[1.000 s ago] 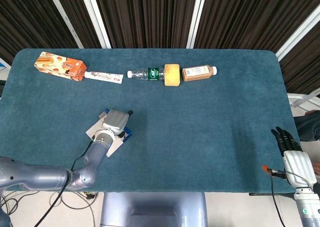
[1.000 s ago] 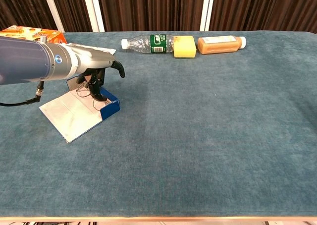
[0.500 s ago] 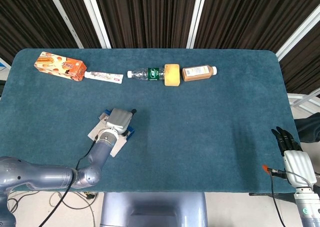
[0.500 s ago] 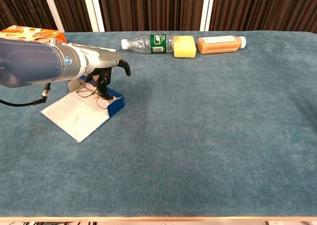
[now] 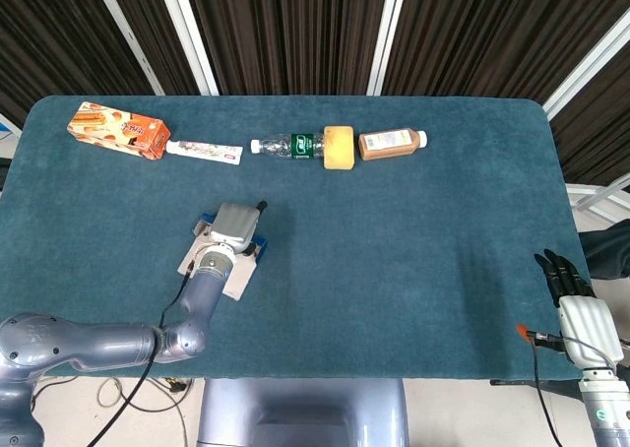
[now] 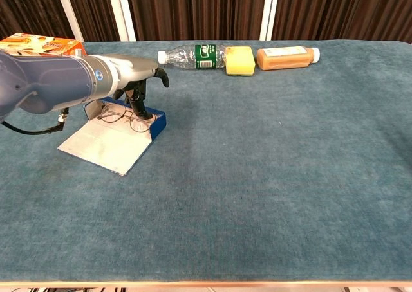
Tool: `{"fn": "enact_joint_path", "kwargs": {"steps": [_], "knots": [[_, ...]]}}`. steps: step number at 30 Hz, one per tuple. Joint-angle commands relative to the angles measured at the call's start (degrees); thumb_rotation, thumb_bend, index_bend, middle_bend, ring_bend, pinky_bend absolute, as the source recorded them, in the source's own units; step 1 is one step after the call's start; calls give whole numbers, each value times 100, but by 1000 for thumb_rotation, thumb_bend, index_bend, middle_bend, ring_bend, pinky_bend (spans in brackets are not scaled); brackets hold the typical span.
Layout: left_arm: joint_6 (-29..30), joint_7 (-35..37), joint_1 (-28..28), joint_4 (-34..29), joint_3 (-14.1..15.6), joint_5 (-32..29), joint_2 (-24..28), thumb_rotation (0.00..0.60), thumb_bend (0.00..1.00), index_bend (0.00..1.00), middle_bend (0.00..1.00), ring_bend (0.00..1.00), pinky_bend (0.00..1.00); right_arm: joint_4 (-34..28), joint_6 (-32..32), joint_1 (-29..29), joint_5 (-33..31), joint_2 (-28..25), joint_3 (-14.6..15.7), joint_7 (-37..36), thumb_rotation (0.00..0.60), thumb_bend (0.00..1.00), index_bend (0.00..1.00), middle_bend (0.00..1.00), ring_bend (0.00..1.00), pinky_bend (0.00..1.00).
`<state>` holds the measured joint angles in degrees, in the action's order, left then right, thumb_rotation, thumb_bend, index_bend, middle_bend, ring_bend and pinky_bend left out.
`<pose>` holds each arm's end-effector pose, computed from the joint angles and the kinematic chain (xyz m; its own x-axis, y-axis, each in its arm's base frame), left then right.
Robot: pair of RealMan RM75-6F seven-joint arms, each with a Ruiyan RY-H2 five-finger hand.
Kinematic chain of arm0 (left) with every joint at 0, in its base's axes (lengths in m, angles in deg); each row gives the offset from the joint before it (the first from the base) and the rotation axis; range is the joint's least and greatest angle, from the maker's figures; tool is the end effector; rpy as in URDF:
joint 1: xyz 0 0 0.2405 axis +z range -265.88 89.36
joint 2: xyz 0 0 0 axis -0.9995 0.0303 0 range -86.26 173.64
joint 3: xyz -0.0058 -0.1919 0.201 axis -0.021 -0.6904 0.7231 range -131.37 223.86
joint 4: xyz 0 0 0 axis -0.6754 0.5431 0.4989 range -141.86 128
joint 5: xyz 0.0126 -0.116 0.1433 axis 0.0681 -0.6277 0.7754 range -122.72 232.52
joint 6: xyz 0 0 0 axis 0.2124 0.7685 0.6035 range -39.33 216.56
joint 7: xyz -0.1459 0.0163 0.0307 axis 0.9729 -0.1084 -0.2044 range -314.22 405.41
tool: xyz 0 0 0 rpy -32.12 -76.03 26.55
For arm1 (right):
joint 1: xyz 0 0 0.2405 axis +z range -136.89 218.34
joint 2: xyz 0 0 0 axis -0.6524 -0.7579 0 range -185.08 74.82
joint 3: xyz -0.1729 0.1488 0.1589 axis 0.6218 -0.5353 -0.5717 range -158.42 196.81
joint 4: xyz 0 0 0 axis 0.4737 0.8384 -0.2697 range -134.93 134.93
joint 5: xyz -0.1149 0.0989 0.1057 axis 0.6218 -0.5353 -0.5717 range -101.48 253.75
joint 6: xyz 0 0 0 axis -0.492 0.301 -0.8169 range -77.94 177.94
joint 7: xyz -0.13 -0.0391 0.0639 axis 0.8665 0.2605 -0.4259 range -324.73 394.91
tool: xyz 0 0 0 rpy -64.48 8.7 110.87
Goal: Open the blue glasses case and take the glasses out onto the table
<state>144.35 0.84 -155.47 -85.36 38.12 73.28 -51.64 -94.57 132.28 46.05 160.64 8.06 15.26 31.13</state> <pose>-0.0971 0.4188 -0.0322 0.6062 0.3658 0.7062 0.7944 -0.2361 -0.5597 -0.3177 -0.1921 0.1910 0.3057 -0.0313 0.9516 -0.9520 0.0061 0.3060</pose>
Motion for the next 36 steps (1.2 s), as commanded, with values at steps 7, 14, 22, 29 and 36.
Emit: {"fn": "enact_joint_path", "kwargs": {"steps": [7, 14, 22, 29, 36], "knots": [[-17, -40, 5, 537, -187, -68, -237, 600, 293, 166, 947, 660, 722, -1, -18, 10, -17, 3, -9, -25, 600, 215, 0, 0, 0, 213], [-42, -71, 30, 787, -298, -42, -338, 600, 293, 172, 947, 660, 722, 2, -29, 16, -18, 1, -10, -39, 600, 215, 0, 0, 0, 213], [-61, -136, 85, 940, -371, -33, -423, 600, 292, 177, 946, 660, 722, -1, -26, 11, -31, -2, -12, -44, 600, 215, 0, 0, 0, 212], [-74, -172, 155, 972, -419, 1, -429, 600, 292, 177, 939, 658, 721, 3, -27, 11, -34, -3, -14, -46, 600, 215, 0, 0, 0, 213], [-45, -97, 328, 623, -438, 113, -155, 600, 238, 183, 933, 658, 721, 7, -5, 2, -18, -6, -9, -44, 600, 215, 0, 0, 0, 213]]}}
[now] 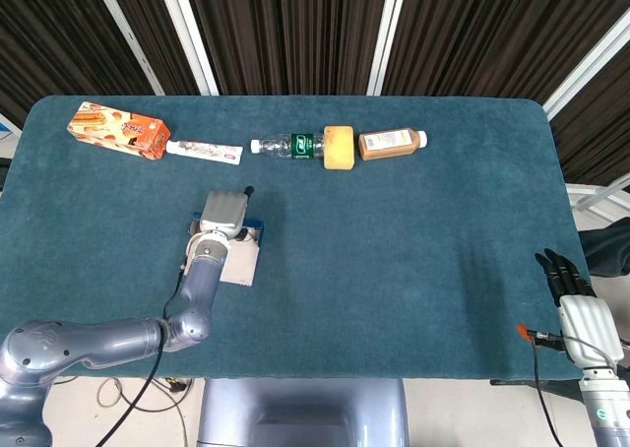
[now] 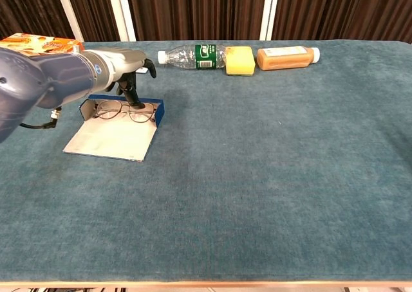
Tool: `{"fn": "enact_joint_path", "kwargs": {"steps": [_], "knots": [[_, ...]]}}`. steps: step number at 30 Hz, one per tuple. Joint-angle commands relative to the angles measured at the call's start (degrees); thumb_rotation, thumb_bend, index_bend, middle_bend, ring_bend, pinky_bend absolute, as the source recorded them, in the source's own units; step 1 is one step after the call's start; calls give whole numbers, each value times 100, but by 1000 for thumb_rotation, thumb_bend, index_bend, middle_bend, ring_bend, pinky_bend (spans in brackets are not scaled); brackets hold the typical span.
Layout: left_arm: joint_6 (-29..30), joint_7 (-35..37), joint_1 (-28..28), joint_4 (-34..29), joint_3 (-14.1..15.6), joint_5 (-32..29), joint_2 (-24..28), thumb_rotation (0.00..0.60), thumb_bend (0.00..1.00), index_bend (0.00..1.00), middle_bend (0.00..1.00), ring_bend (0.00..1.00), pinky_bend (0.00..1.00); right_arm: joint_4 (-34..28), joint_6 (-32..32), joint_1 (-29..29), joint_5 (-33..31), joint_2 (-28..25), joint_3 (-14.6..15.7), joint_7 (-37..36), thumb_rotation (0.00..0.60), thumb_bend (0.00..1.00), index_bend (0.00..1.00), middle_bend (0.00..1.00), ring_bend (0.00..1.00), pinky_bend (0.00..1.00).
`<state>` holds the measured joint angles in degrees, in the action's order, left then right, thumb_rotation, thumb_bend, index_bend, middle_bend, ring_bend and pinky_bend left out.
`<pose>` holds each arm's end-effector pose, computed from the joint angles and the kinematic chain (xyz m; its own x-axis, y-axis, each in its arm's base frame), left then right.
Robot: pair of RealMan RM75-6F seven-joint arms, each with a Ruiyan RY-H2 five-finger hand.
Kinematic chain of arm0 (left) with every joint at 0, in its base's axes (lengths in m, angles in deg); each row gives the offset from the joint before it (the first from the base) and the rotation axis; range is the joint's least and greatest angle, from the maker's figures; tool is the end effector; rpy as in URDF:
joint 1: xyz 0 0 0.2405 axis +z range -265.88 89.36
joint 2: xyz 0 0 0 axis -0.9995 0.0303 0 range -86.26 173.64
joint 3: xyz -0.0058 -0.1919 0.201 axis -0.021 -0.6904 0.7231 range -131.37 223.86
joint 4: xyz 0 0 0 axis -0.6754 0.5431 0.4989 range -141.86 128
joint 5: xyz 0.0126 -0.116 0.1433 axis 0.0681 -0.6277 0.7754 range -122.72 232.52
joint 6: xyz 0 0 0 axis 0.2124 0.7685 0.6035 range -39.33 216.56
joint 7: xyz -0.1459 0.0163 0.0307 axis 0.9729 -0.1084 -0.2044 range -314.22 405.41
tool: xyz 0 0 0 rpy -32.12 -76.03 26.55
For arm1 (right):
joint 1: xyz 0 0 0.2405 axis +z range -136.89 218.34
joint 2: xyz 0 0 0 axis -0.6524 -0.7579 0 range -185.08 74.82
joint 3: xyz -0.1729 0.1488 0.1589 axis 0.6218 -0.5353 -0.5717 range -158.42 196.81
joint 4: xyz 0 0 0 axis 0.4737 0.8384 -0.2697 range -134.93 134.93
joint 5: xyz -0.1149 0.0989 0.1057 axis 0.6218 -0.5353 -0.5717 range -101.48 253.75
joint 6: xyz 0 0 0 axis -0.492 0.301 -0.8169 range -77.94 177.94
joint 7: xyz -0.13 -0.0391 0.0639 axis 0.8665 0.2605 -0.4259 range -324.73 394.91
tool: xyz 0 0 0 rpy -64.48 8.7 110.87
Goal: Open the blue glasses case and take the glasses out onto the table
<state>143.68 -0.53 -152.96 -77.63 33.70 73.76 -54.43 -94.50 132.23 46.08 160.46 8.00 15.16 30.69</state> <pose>-0.1119 0.4379 -0.0280 0.5783 0.3314 0.7455 0.8112 -0.1361 -0.5687 -0.3182 -0.1926 0.1918 0.3000 -0.0298 0.9535 -0.9538 0.0089 0.3004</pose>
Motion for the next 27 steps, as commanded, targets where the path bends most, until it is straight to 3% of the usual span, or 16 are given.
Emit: {"fn": "enact_joint_path", "kwargs": {"steps": [1, 14, 27], "knots": [[43, 78, 126, -255, 7, 113, 211, 600, 227, 187, 933, 658, 721, 2, 5, -2, 2, 1, 1, 2, 600, 215, 0, 0, 0, 213], [117, 345, 521, -921, 112, 454, 928, 600, 215, 310, 995, 726, 766, 6, 22, -5, 10, 18, 1, 51, 600, 214, 0, 0, 0, 213], [-162, 423, 552, -481, 165, 421, 758, 600, 215, 348, 1000, 749, 786, 1, 22, -7, -2, 28, -2, 64, 600, 215, 0, 0, 0, 213]]}}
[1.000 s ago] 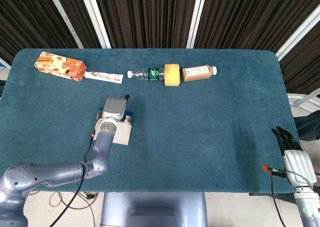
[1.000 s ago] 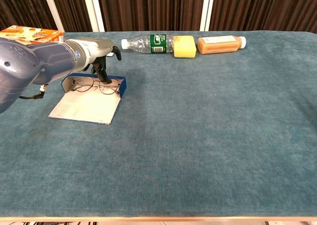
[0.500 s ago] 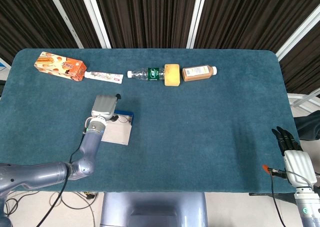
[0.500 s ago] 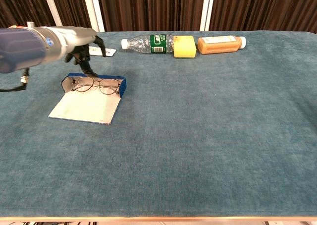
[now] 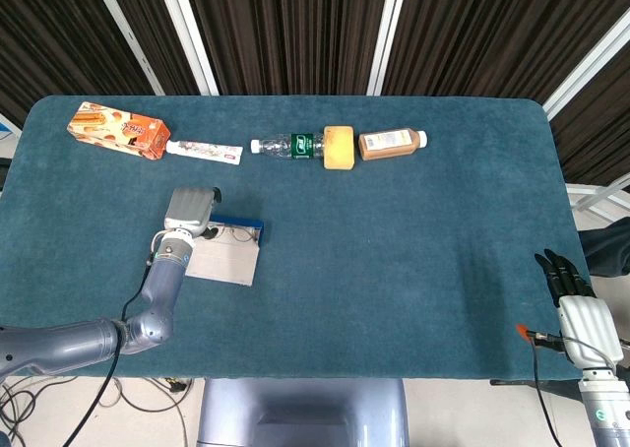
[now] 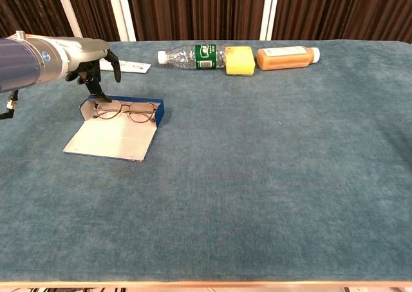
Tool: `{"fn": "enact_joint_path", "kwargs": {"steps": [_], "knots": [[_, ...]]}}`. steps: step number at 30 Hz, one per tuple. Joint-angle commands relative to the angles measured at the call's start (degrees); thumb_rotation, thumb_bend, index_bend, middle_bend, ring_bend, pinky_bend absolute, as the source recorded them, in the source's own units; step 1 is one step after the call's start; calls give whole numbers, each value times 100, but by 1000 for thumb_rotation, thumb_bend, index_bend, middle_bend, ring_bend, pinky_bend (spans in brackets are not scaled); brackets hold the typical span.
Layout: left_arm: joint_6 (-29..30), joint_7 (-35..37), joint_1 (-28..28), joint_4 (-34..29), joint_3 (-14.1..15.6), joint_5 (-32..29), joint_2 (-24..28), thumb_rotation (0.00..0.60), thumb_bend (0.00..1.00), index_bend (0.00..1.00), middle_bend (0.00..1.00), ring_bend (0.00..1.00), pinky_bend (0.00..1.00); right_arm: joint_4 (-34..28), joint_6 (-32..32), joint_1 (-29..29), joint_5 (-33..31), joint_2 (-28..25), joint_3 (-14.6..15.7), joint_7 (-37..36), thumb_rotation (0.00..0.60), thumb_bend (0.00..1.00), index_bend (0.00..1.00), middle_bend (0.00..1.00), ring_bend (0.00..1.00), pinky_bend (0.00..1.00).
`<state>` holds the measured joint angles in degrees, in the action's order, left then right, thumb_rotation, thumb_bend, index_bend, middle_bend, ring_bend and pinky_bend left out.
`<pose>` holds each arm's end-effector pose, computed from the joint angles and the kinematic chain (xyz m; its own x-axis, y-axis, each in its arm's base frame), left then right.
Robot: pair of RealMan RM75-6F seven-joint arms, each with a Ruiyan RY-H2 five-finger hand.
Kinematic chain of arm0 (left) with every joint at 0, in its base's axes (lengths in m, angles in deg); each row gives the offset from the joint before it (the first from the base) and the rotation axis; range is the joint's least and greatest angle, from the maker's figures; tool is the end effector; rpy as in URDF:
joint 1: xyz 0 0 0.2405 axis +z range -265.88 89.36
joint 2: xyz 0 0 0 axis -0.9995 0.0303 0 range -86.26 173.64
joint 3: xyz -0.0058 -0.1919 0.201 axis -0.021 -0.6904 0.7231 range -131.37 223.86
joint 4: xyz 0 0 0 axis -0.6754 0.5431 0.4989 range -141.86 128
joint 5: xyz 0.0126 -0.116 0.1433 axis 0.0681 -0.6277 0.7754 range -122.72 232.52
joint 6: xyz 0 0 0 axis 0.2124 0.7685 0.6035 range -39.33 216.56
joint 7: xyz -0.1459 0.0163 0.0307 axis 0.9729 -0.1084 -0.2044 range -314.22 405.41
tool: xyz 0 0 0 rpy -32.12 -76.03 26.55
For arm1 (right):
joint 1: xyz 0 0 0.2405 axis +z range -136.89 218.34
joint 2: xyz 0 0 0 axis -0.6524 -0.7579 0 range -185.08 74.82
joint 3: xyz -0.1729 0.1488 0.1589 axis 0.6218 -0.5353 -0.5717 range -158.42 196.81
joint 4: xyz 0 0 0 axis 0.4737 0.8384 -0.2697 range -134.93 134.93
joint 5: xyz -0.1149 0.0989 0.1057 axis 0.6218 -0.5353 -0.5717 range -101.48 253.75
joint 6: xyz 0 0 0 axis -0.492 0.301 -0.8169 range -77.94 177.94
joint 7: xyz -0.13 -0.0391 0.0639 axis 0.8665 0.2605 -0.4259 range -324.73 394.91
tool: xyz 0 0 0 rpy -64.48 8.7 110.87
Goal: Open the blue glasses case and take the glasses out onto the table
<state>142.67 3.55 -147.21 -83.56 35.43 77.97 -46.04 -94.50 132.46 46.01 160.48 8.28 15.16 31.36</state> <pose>-0.1539 0.4335 0.0162 0.5672 0.3323 0.7536 0.8157 -0.1005 -0.5696 -0.3179 -0.1922 0.1907 0.3066 -0.0267 0.9515 -0.9517 0.0089 0.3069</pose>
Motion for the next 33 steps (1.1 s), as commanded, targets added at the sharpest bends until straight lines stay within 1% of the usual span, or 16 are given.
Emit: {"fn": "enact_joint_path", "kwargs": {"steps": [1, 8, 12, 20, 33], "knots": [[-90, 17, -37, 171, -15, -5, -123, 600, 215, 350, 1000, 748, 786, 1, -8, 2, -10, 0, -3, -9, 600, 215, 0, 0, 0, 212], [-191, -15, -152, 421, -104, -63, -318, 600, 221, 379, 1000, 749, 786, -2, -16, 6, -7, -9, -4, -47, 600, 215, 0, 0, 0, 213], [-190, -65, -194, 444, -120, -79, -368, 600, 269, 396, 1000, 748, 786, 5, -19, 5, -6, -11, -3, -69, 600, 215, 0, 0, 0, 213], [-243, -145, -226, 508, -118, -178, -401, 600, 310, 418, 1000, 749, 786, 4, -21, 5, -5, -13, -2, -79, 600, 217, 0, 0, 0, 213], [-359, -146, -245, 594, -130, -251, -455, 600, 311, 424, 1000, 749, 786, 10, -7, 2, -8, -10, -10, -71, 600, 218, 0, 0, 0, 213]]}}
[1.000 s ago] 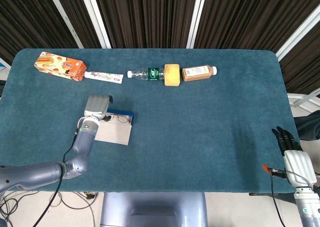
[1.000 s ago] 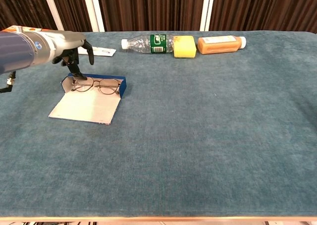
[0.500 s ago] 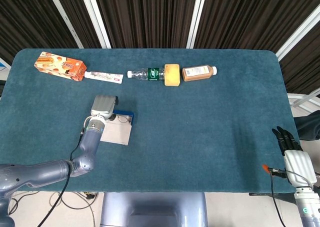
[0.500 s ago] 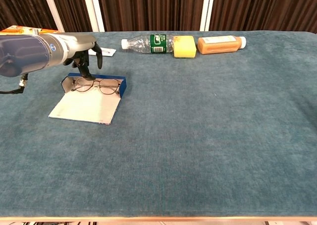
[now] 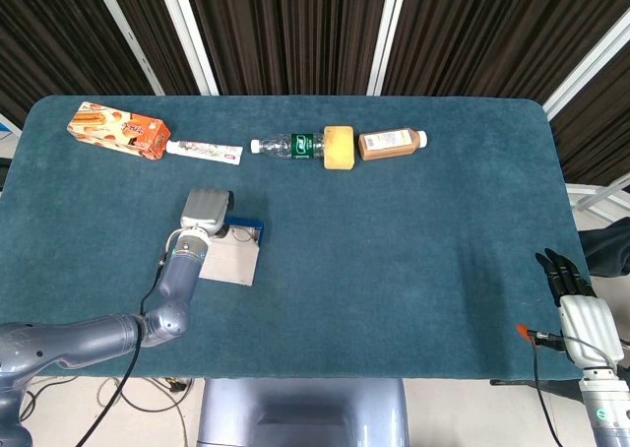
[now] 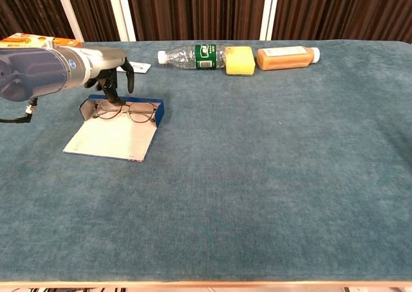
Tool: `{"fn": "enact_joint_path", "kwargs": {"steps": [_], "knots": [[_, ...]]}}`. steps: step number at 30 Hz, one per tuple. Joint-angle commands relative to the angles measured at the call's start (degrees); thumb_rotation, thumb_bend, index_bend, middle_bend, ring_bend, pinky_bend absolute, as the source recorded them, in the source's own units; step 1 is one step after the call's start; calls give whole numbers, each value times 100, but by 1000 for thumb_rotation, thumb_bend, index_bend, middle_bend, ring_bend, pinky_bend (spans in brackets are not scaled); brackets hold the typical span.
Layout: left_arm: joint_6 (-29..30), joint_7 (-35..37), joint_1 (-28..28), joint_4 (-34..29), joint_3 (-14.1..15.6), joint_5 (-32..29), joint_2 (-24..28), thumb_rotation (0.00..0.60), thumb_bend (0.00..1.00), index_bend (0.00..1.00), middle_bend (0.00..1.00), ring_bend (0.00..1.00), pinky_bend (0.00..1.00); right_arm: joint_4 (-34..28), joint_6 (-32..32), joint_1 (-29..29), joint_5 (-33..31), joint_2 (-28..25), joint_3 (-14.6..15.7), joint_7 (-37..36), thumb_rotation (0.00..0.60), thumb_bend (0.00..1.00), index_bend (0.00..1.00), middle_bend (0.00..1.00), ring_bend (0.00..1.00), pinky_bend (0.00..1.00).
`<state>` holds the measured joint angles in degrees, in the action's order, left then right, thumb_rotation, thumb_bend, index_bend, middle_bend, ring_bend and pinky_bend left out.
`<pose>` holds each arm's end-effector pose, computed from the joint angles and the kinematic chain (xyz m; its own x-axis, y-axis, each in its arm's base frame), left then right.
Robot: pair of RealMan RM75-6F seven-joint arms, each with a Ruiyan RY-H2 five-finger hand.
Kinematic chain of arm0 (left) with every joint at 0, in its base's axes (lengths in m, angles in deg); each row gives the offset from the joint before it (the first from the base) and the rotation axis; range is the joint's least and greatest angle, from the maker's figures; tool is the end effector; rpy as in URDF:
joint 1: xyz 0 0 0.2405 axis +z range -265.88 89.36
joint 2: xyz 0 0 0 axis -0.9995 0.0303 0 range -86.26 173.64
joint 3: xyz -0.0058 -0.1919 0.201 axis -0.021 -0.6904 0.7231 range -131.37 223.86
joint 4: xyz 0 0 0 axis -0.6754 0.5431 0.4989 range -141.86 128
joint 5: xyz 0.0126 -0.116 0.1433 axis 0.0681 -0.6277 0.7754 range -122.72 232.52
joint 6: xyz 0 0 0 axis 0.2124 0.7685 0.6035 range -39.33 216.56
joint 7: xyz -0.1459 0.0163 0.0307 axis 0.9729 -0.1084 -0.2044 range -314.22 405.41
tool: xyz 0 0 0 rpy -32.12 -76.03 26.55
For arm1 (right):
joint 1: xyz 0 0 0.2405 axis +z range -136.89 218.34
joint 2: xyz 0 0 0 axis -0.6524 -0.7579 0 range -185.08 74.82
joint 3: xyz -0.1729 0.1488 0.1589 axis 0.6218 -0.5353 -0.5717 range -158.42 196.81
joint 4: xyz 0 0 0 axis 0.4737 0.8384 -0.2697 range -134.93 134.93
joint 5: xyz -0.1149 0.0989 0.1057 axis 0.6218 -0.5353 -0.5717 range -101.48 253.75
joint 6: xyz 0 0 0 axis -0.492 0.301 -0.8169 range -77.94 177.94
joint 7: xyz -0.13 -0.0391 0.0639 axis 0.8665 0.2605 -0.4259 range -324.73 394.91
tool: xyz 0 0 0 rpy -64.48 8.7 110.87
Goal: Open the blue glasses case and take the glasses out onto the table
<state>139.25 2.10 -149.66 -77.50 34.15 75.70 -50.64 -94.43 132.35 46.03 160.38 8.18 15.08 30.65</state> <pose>-0.1409 0.4423 -0.0088 0.5626 0.3578 0.7453 0.8188 -0.1168 -0.5620 -0.3184 -0.1926 0.1914 0.2973 -0.0266 0.9544 -0.9546 0.0107 0.2976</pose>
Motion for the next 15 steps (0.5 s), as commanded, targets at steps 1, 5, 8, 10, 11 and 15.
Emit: {"fn": "enact_joint_path", "kwargs": {"steps": [1, 5, 8, 10, 11, 15], "knots": [[-18, -2, 0, -19, -5, -35, 10, 600, 311, 428, 1000, 748, 786, 2, 5, -1, 3, -1, -2, -1, 600, 218, 0, 0, 0, 213], [-10, -13, 0, -32, -4, -60, 23, 600, 311, 437, 1000, 748, 786, 0, -1, -2, 5, 0, 5, -2, 600, 217, 0, 0, 0, 213], [-11, -5, 1, -17, -4, -62, 14, 600, 311, 442, 1000, 748, 786, -1, 5, -3, 2, 1, 1, 0, 600, 218, 0, 0, 0, 213], [-16, -6, 2, -9, 2, -65, 4, 600, 314, 446, 1000, 748, 786, -4, 4, -3, 1, 1, 1, 4, 600, 218, 0, 0, 0, 213], [-18, -8, 2, 0, 8, -66, -3, 600, 318, 448, 1000, 748, 786, -4, 4, -4, 3, 1, 3, 4, 600, 218, 0, 0, 0, 213], [-34, -15, 1, 22, 15, -90, -21, 600, 342, 454, 1000, 748, 786, -6, 2, -5, -3, -1, 2, -1, 600, 218, 0, 0, 0, 213]]}}
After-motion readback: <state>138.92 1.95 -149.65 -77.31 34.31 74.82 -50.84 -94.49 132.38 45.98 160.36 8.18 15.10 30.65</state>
